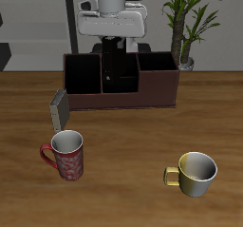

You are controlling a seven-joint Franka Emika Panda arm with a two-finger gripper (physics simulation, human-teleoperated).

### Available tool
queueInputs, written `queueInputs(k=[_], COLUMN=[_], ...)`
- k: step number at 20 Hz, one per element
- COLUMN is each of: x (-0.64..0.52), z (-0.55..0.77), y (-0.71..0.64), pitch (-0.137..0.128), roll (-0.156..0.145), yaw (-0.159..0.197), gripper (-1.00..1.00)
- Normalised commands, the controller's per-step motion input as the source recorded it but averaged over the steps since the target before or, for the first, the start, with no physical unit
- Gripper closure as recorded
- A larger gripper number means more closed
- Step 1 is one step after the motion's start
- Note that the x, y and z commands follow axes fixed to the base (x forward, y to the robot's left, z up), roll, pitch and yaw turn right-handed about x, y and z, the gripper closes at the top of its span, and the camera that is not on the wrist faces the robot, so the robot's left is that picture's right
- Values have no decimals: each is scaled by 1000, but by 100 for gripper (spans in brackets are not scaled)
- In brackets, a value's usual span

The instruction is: Place the black book into the back desk caddy's right compartment

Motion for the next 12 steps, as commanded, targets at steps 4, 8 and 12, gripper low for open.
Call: queueInputs(k=[4, 8, 12], x=[-510, -488, -542], z=[467, 468, 442], y=[132, 132, 200], pitch=[-57, -63, -72], roll=[-27, -15, -14], yaw=[4, -3, 16], gripper=[100, 100, 100])
